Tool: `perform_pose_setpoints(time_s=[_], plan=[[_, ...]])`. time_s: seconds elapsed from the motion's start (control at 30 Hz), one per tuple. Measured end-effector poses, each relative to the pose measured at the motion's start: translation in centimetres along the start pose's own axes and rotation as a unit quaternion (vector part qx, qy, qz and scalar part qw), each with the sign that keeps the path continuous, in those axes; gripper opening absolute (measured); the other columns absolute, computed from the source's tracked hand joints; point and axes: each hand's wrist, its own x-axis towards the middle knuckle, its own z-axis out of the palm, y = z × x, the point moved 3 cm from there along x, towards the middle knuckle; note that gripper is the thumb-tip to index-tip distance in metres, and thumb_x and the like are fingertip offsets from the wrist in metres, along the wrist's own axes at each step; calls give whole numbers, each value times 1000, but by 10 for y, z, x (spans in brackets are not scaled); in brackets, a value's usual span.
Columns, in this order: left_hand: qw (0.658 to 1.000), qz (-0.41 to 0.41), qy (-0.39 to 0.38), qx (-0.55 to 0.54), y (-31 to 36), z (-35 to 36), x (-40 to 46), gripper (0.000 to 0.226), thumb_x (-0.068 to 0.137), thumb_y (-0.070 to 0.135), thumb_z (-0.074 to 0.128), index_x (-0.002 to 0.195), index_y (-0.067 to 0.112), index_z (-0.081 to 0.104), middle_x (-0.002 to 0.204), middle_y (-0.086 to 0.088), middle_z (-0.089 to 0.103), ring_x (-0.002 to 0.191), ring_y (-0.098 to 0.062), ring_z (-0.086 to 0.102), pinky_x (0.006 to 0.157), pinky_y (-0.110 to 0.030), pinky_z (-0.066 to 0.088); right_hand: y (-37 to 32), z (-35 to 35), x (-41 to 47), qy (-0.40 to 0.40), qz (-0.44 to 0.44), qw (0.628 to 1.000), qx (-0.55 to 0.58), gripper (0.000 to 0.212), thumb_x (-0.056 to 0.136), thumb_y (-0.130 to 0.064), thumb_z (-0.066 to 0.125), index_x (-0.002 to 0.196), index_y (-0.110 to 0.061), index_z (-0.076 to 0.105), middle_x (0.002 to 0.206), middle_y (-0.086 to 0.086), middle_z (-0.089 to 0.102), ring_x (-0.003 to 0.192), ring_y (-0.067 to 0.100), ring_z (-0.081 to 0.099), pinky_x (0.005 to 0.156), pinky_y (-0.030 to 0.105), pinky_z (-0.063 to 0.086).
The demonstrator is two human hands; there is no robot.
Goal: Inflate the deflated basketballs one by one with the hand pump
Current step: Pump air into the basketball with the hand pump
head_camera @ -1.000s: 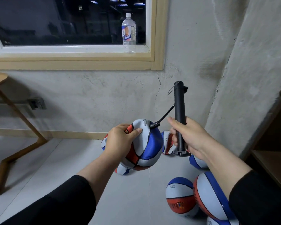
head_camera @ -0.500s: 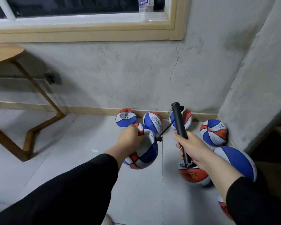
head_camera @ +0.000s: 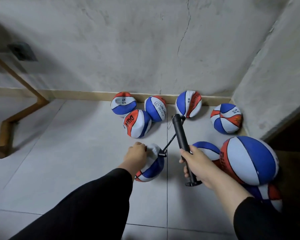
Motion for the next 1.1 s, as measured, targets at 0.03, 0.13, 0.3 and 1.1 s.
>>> perform_pose_setpoints(time_s=[0.03, 0.13, 0.3, 1.1], plan=[[1000, -11, -9, -6, -3, 6, 5, 19, 105, 29, 43, 102, 16, 57, 126, -6, 53, 113, -34, 56, 96, -46, 48, 2, 4, 4, -4, 3, 1000, -5, 16, 107, -32, 49, 117, -22, 56, 94, 7, 61, 60, 19, 52, 55, 33, 50], [997, -50, -44, -42, -10, 21, 16, 29, 96, 36, 55, 122, 26, 64, 129, -2, 57, 117, -32, 58, 102, -44, 49, 8, 11, 14, -24, -4, 999, -38, 15, 107, -32, 48, 117, -23, 55, 97, 7, 63, 61, 18, 54, 57, 34, 52], [996, -61, -53, -27, 7, 19, 15, 43, 98, 24, 50, 141, 24, 55, 141, -5, 51, 136, -30, 44, 112, -49, 38, 10, 11, 25, -29, -23, 996, -76, 18, 105, -32, 53, 118, -20, 51, 103, 4, 68, 62, 17, 55, 60, 33, 52], [760, -101, 89, -636, 81, -11, -82, 27, 105, 35, 56, 107, 9, 51, 72, -11, 65, 59, -27, 61, 64, -50, 57, 53, 25, -42, 106, 24, 989, 101, 48, 103, -53, 48, 97, -9, 67, 93, 17, 72, 76, 31, 69, 75, 51, 63]])
